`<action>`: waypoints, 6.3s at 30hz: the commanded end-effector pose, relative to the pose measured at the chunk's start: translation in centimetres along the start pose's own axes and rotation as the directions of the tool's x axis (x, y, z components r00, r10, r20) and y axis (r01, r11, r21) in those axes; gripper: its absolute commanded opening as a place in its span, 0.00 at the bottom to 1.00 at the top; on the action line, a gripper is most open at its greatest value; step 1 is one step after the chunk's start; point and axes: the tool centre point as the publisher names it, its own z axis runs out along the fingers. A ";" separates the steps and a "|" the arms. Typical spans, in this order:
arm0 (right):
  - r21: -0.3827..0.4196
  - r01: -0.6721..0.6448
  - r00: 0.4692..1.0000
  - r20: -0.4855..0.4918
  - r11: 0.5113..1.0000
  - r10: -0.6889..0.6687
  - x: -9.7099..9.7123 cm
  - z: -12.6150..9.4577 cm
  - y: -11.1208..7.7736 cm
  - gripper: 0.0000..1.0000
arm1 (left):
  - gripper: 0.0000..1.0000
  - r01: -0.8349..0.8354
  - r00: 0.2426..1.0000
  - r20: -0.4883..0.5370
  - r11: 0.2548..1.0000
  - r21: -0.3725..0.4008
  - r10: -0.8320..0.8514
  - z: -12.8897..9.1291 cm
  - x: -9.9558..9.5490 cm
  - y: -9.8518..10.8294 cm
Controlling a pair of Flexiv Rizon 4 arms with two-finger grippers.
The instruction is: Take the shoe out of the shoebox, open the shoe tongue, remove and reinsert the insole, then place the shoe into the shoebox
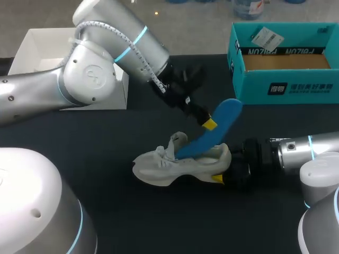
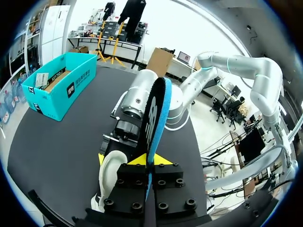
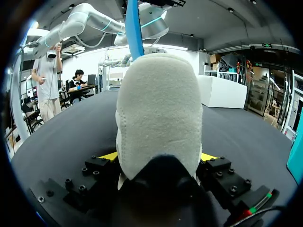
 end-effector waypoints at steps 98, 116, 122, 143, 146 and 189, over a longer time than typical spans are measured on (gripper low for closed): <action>0.005 0.000 1.000 0.000 1.000 0.000 0.0 0.3 -0.1 0.00 | 0.00 0.247 0.886 -0.463 0.870 0.426 -0.025 -18.0 20.7 -7.4; 0.005 0.000 1.000 0.000 1.000 0.000 0.0 0.3 -0.1 0.00 | 0.00 0.242 0.889 -0.458 0.865 0.439 -0.016 -18.4 21.4 -7.1; 0.005 0.000 1.000 0.000 1.000 0.000 0.0 0.3 -0.1 0.00 | 0.00 0.242 0.889 -0.458 0.865 0.439 -0.016 -18.4 21.4 -7.1; 0.005 0.000 1.000 0.000 1.000 0.000 0.0 0.3 -0.1 1.00 | 0.00 0.242 0.889 -0.458 0.865 0.439 -0.016 -18.4 21.4 -7.1; 0.008 -0.011 1.000 0.002 1.000 0.011 0.0 0.1 -0.1 1.00 | 0.00 0.242 0.889 -0.458 0.865 0.439 -0.016 -18.4 21.4 -7.1; 0.406 -0.188 0.968 -0.078 0.894 0.239 1.0 -3.3 2.7 1.00 | 0.00 0.242 0.889 -0.458 0.865 0.439 -0.016 -18.4 21.4 -7.1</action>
